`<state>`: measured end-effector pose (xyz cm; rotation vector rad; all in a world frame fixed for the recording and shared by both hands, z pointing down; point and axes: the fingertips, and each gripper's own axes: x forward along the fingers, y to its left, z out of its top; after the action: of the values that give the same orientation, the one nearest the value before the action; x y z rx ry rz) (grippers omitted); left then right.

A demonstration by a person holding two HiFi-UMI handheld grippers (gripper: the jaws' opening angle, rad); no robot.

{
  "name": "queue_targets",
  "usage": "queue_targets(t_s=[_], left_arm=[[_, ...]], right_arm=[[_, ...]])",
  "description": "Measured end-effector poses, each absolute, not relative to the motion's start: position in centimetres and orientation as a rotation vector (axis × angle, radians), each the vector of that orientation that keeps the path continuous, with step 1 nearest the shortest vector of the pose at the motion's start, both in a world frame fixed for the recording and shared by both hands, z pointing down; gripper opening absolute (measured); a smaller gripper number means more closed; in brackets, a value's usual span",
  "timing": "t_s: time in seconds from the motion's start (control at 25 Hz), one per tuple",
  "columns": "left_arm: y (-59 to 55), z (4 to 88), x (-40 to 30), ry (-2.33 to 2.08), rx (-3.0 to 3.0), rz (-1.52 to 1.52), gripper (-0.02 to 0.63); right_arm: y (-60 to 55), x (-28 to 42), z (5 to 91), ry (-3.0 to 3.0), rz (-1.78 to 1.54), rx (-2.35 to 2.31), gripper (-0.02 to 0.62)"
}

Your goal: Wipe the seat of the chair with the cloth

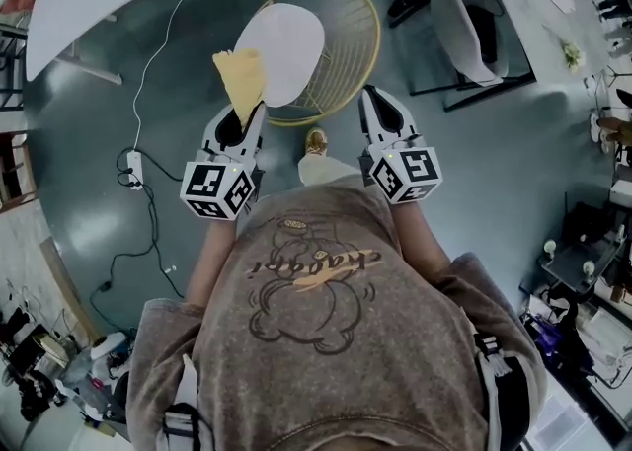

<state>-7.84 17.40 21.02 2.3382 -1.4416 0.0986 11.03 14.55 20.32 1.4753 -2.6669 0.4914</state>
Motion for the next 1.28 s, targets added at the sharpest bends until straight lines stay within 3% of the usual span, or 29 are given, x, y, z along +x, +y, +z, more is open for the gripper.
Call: queue_targets(t_s=[0.52,1.28], left_arm=[[9.4,20.1,-6.9,-1.542,2.245,0.046,0.112],[3.7,21.6,-6.5,-1.407,2.302,0.090,0.112]], right_arm=[[4.7,12.3,19.6,-2.723,0.472,1.333,0.028],[0.4,11.6,21.6,-2.671,0.561,1.450,0.028]])
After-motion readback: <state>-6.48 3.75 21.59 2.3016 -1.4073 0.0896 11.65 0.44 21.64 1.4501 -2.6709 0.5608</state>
